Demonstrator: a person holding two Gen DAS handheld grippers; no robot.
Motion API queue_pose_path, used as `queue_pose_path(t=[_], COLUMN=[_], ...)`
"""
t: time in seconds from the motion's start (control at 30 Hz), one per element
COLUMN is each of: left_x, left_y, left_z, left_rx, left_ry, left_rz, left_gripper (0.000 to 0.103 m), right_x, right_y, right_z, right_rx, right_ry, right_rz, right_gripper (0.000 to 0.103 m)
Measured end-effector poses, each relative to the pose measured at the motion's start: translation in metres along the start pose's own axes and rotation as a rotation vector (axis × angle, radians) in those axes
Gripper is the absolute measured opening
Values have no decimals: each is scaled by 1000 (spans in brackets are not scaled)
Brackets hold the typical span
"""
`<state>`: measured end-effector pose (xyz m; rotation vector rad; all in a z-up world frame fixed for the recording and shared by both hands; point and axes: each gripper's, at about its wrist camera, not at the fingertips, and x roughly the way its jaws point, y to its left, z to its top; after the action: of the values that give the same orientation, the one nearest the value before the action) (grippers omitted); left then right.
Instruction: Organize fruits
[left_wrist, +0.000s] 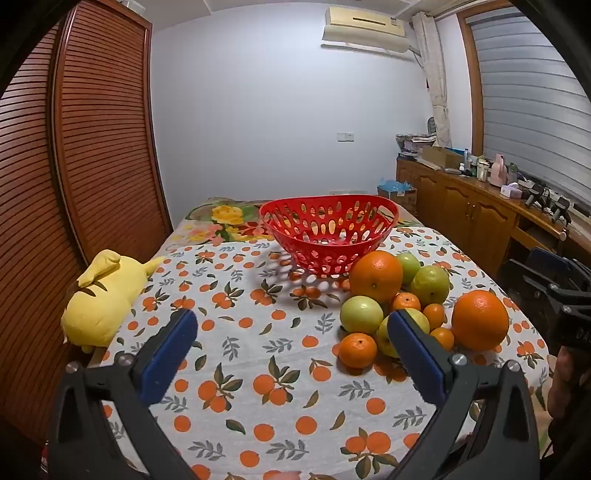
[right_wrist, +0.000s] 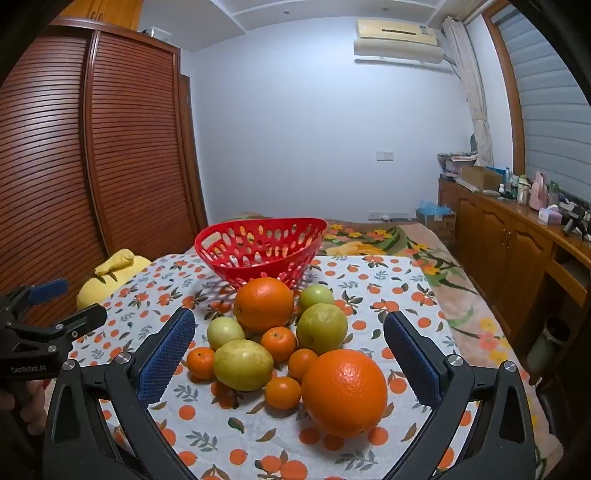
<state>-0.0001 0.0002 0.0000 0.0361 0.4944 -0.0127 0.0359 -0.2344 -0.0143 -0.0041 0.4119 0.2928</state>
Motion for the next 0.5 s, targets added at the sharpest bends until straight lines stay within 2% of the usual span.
queue_pose_path(t=[0.5], left_x=[-1], left_y=[0], left_z=[0], left_rx=[-2], left_ry=[-3], left_rz=[1], left_gripper=[103], right_x=[-1], right_y=[1], right_z=[0], right_rx=[-4], right_ry=[3], right_rz=[-1], right_gripper=[103])
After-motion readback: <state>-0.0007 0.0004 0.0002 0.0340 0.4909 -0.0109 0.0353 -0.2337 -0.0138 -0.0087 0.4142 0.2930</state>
